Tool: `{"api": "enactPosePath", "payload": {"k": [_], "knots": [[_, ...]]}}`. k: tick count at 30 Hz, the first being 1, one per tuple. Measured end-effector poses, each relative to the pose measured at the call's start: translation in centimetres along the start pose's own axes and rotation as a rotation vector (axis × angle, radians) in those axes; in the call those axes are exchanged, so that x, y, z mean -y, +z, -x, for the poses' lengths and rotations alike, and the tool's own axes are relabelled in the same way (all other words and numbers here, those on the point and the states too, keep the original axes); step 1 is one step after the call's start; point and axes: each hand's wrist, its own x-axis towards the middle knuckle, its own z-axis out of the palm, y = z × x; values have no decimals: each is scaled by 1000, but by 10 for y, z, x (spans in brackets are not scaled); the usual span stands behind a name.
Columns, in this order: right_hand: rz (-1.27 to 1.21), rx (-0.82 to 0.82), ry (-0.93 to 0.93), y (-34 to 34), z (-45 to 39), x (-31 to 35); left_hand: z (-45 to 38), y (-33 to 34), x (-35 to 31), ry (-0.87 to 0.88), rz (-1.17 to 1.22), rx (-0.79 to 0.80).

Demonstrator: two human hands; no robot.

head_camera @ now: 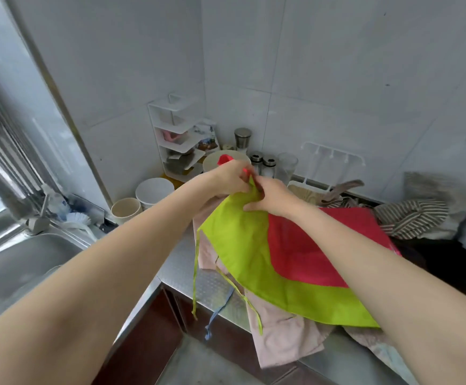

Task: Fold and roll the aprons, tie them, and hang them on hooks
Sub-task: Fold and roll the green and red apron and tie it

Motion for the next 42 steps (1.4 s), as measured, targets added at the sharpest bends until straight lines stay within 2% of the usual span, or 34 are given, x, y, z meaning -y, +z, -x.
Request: {"api": "enactPosePath", "payload": {"k": [4, 8, 13, 18, 22, 24, 27, 31, 33, 37, 42], "knots": [[-38, -67, -94, -48, 2, 25, 8, -36, -36, 108, -187, -106], [-88, -104, -137, -111, 8, 53, 15, -71, -67, 273, -264, -194], [73, 29, -34, -149, 15, 86, 24, -93, -92, 397, -449, -243], [161, -220, -54, -167, 20, 109, 31, -119, -100, 301, -460, -396], [344, -228, -31, -188, 30, 120, 26, -138, -113, 185, -517, -451], [447, -280, 64, -206, 33, 114, 27, -150, -121, 168, -553, -451], [444, -362, 171, -225, 38, 107, 31, -167, -131, 97, -587, -451], [642, -378, 174, -224, 40, 113, 29, -171, -137, 66, -614, -442], [630, -348, 122, -223, 42, 114, 27, -171, -131, 77, -653, -460], [481, -323, -32, -230, 49, 111, 23, -180, -118, 216, -556, -451], [478, -333, -95, -245, 48, 119, 31, -189, -146, 481, -271, -508]]}}
